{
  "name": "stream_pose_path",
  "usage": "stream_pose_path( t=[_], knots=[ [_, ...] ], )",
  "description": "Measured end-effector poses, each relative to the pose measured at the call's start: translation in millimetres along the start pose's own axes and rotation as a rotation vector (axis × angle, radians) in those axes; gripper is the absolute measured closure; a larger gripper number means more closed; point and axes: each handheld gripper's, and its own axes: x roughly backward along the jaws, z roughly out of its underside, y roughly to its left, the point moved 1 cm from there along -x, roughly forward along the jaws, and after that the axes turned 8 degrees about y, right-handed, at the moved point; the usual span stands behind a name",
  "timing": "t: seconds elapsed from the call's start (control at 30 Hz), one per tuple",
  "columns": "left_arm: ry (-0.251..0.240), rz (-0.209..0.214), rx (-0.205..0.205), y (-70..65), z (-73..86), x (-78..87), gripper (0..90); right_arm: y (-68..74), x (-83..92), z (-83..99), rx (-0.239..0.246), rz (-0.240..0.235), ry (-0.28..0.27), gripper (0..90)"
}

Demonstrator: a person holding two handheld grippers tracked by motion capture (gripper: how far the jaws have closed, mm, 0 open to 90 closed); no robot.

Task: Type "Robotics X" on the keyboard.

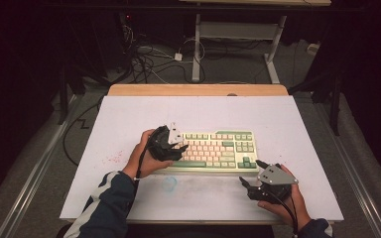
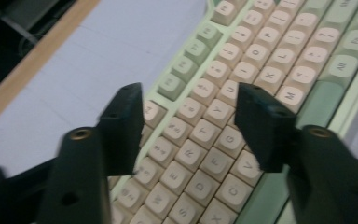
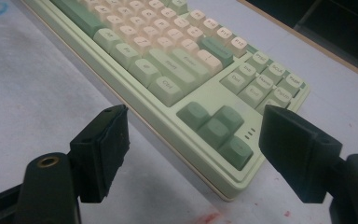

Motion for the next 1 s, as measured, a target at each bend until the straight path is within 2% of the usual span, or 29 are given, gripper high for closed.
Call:
stream_pose_path(
  t=[0.2,0.33,0.47,0.53,0.7,1.0],
  knots=[
    [-0.069,0.0,-0.008,2.7,-0.1,17.5,24.7,-0.1,-0.1,-0.1,-0.001,-0.003,0.0,25.6],
    [-0.094,-0.004,-0.011,6.1,2.6,27.2,22.2,0.2,-0.4,-0.2,-0.001,-0.004,0.001,25.6],
    [-0.109,-0.017,-0.03,8.7,8.3,34.9,20.8,0.3,-0.2,-0.4,-0.003,-0.002,0.001,25.6],
    [-0.117,-0.008,-0.028,9.6,10.8,39.4,20.6,0.3,-0.4,-0.3,0.0,-0.002,0.002,25.6],
    [-0.125,-0.037,-0.05,12.4,19.7,46.9,18.6,0.0,-0.9,-0.1,0.0,-0.004,0.003,25.6],
    [-0.138,-0.072,-0.051,21.6,36.9,57.0,18.5,0.1,-1.6,0.0,-0.001,-0.001,0.006,25.6]
  ],
)
